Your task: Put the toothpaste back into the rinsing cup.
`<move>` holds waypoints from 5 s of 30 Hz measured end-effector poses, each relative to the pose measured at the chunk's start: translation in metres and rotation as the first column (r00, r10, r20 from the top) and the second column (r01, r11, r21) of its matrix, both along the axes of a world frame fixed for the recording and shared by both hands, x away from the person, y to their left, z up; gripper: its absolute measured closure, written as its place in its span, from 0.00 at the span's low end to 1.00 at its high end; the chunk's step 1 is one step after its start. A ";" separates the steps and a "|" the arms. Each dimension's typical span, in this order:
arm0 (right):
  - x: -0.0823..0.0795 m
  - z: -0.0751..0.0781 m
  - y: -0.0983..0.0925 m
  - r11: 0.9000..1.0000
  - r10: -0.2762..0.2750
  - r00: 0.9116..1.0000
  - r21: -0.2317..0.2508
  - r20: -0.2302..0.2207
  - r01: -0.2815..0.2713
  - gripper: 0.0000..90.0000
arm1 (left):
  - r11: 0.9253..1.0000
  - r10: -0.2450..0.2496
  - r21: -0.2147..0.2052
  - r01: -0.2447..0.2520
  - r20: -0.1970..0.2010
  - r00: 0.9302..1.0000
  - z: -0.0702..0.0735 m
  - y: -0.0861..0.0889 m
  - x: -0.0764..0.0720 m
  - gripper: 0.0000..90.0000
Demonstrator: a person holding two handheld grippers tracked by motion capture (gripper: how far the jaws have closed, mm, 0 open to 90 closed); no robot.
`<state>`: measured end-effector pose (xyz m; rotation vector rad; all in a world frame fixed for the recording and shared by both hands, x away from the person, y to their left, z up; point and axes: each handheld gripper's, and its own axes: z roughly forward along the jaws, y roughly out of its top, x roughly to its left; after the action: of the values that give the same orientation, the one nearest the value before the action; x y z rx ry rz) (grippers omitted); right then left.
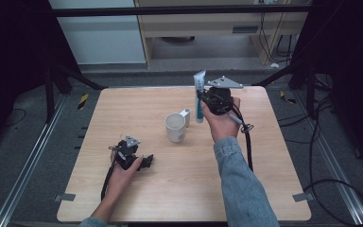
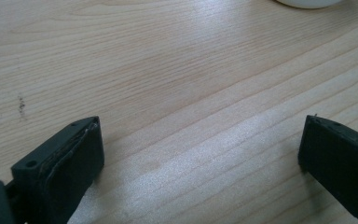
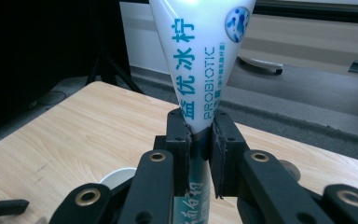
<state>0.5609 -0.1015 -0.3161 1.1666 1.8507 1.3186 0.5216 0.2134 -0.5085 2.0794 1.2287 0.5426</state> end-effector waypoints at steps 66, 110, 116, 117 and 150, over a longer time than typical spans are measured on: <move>0.009 -0.003 0.063 0.998 0.046 0.996 0.039 0.075 -0.049 0.88 | 1.000 0.000 -0.001 0.000 0.000 1.000 0.000 0.000 0.000 0.00; 0.006 -0.055 0.075 0.996 0.033 0.999 0.086 0.018 -0.034 0.88 | 1.000 0.002 -0.003 -0.002 -0.001 1.000 0.000 0.000 0.000 0.00; 0.008 -0.063 0.077 0.996 0.032 0.999 0.082 0.005 -0.032 0.88 | 1.000 0.002 -0.003 -0.002 -0.001 1.000 0.000 0.000 0.000 0.00; 0.008 -0.064 0.077 0.996 0.030 1.000 0.080 0.004 -0.031 0.88 | 1.000 0.002 -0.003 -0.002 -0.001 1.000 0.000 0.000 0.000 0.00; 0.014 -0.087 0.079 0.993 0.023 0.999 0.114 -0.043 -0.018 0.88 | 1.000 -0.001 0.000 0.001 -0.003 1.000 0.000 0.000 0.000 0.00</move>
<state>0.5746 -0.0230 -0.4035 1.2479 1.8440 1.4361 0.5217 0.2135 -0.5084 2.0816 1.2289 0.5394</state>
